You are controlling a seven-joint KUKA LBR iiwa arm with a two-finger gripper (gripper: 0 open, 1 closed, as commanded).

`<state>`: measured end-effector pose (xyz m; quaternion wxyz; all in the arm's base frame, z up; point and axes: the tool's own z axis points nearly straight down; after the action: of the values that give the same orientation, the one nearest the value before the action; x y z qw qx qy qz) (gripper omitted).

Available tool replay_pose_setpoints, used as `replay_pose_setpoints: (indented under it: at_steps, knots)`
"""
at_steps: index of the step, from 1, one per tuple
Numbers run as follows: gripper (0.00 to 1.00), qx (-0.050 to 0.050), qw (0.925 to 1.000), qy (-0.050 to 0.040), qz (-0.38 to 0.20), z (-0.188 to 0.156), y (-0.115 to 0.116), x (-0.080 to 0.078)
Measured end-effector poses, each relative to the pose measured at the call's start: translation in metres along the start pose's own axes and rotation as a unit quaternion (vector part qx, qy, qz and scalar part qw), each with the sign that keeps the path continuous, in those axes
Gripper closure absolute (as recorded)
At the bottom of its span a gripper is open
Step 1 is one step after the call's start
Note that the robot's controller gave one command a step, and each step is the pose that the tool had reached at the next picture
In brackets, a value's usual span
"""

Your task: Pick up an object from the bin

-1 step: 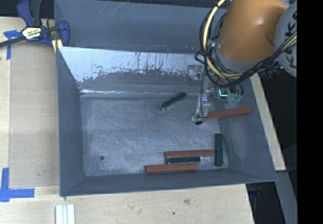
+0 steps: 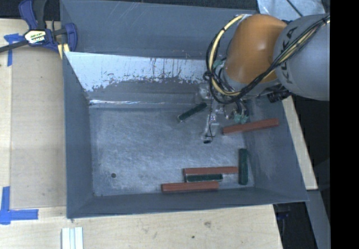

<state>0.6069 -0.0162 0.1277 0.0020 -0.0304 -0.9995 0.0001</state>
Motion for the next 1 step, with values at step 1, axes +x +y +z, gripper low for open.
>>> replay_pose_setpoints:
  at_steps: [1]
  knots:
    - [0.00,0.000,1.0000,-0.0003,-0.005,0.0522,-0.0121,-0.0190]
